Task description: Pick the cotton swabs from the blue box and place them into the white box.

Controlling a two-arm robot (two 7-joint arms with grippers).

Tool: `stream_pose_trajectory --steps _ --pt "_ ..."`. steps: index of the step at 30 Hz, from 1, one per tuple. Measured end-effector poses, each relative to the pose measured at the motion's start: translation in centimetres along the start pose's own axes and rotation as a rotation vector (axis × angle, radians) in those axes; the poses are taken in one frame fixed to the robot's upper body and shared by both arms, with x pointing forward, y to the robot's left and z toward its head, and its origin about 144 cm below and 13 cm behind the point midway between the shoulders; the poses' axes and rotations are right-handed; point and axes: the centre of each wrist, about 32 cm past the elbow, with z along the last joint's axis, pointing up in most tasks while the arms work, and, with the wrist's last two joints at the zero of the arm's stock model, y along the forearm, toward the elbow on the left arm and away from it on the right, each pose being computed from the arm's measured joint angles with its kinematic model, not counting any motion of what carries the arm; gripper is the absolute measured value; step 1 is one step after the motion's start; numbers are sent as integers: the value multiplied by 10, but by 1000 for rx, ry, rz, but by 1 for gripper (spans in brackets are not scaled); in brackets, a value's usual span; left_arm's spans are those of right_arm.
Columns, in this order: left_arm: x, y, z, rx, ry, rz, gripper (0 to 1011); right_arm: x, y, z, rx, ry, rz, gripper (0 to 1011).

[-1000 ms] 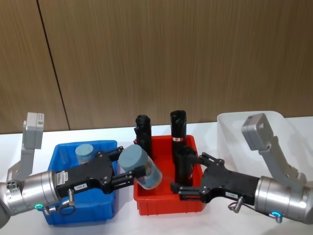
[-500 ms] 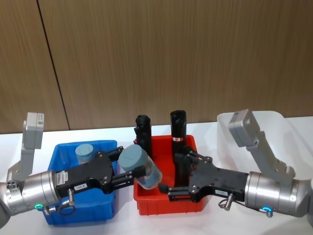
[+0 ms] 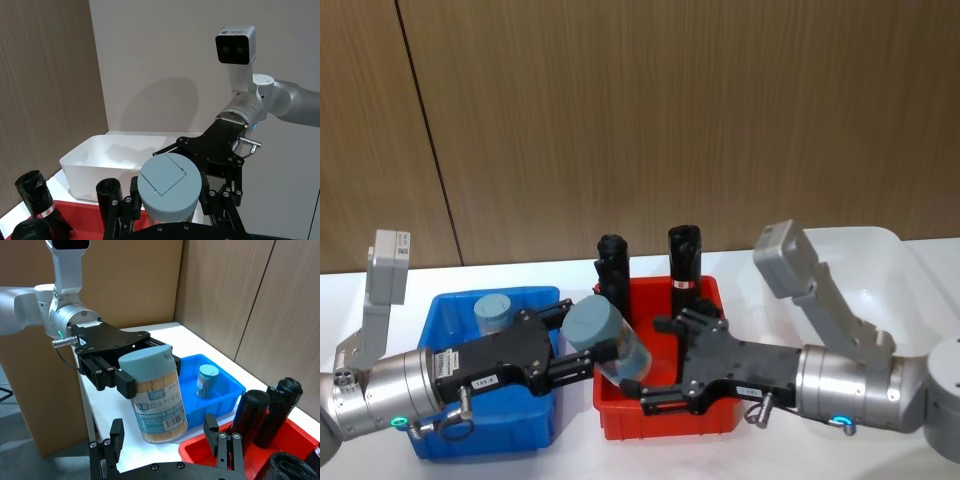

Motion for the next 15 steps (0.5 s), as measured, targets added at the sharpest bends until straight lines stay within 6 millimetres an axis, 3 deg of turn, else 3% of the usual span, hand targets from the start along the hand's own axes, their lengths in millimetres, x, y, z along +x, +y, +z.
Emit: stream_pose_trajectory --steps 15 --pt "0 0 0 0 0 0 659 3 20 5 -16 -23 32 1002"
